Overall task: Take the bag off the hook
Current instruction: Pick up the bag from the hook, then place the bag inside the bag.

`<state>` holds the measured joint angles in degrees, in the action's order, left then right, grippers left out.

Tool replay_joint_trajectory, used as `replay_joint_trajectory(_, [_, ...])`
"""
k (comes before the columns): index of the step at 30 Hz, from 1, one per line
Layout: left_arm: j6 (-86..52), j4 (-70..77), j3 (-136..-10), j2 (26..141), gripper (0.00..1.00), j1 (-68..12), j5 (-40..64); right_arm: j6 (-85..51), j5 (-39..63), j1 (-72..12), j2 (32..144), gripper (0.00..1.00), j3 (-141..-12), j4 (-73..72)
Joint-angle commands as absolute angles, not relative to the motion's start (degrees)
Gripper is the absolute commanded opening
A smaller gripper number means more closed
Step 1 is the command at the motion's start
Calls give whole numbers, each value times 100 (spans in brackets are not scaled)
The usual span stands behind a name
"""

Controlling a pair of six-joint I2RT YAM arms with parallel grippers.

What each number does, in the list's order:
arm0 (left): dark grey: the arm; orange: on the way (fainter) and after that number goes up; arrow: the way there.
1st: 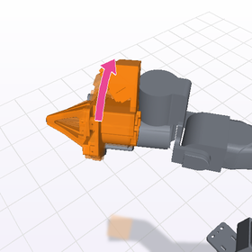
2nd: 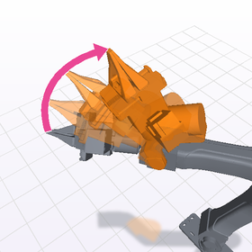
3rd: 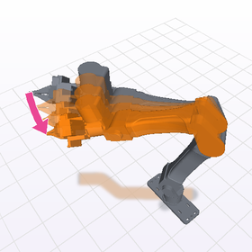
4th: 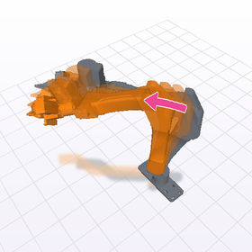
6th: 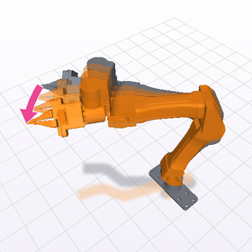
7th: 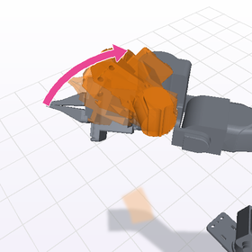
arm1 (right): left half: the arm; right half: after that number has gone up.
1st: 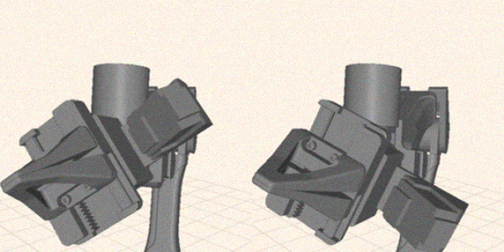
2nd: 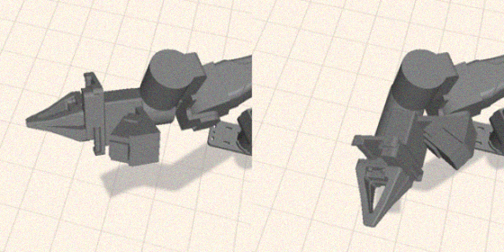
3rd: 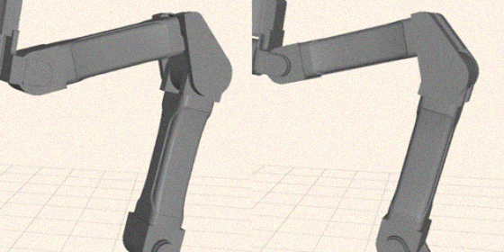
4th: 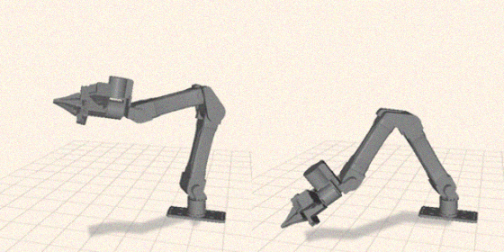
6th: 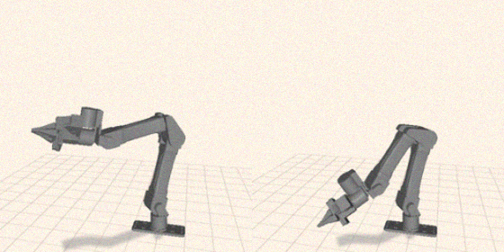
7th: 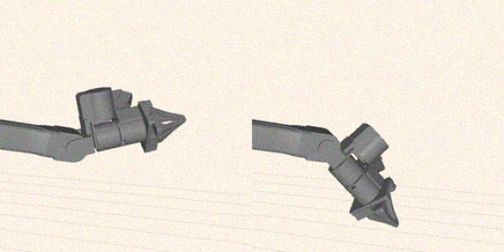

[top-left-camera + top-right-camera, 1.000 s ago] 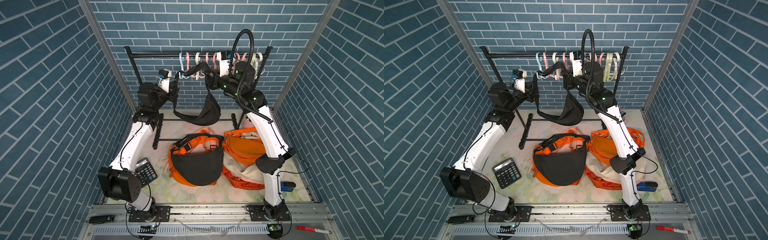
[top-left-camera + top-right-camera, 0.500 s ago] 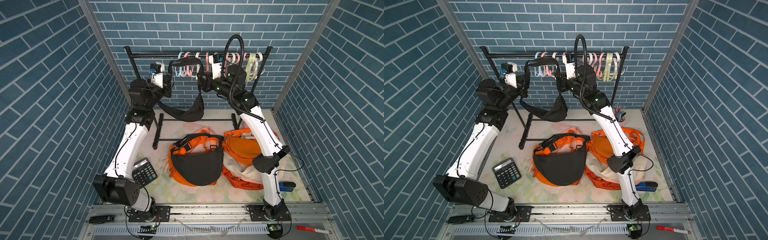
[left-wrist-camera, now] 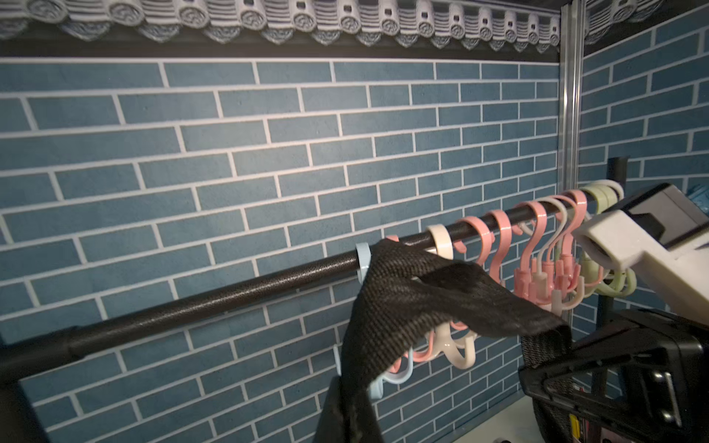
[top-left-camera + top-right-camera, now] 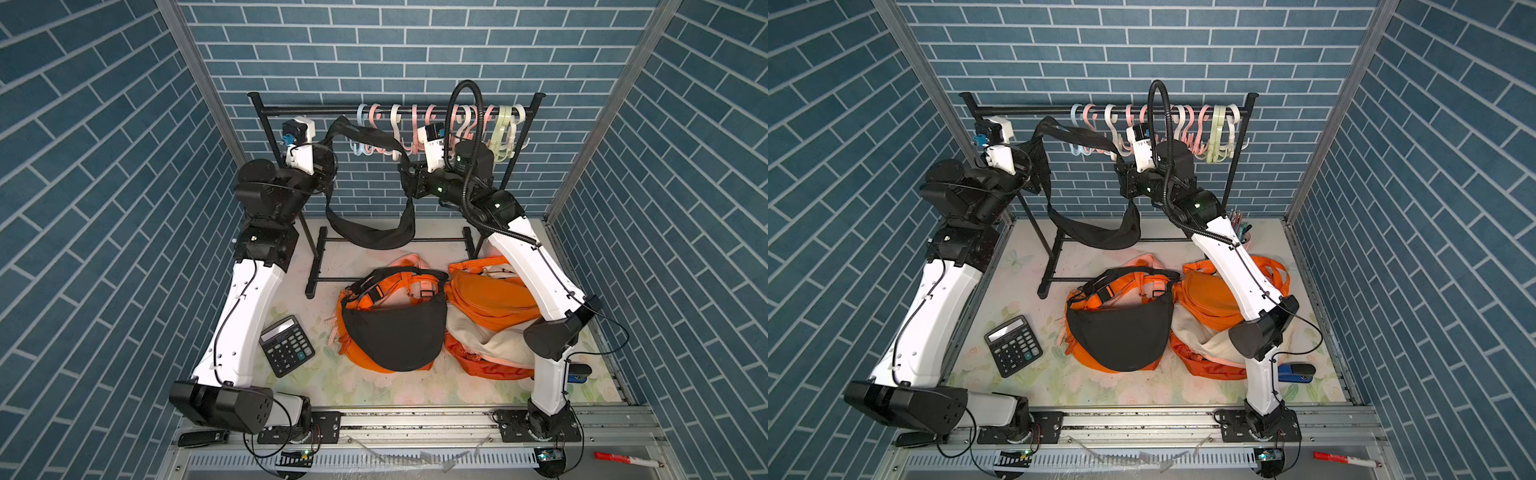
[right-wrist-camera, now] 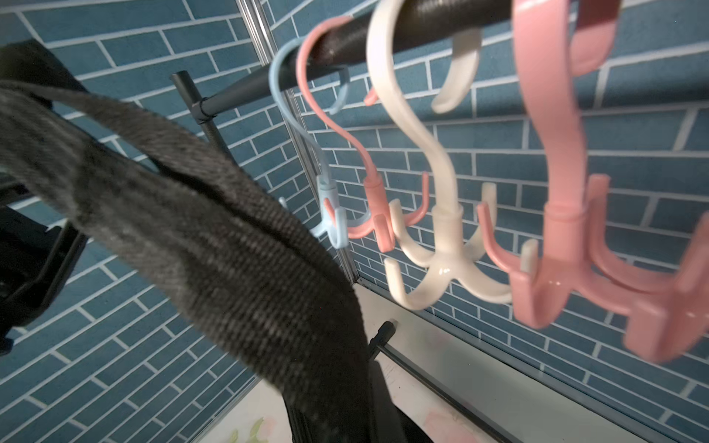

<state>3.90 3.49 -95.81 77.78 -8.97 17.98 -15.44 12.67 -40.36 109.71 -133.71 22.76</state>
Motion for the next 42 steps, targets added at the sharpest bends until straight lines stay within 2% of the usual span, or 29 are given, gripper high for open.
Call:
replay_joint_trajectory(1, [466, 500, -9347, 7399, 0, -888, 1767, -1196, 1154, -4143, 10297, 0, -12904, 1827])
replay_joint_trajectory(18, [101, 551, -8093, 5824, 0, -883, 2056, -362, 266, -4572, 7964, 0, -10103, 1297])
replay_joint_trajectory(33, [-342, 234, -7576, 4561, 0, -905, 2339, -119, -450, -5421, 6692, 0, -9027, 1325])
replay_joint_trajectory(42, [-560, -39, -7148, 3874, 0, -922, 2509, 123, -1604, -6327, 6218, 0, -8522, 1378])
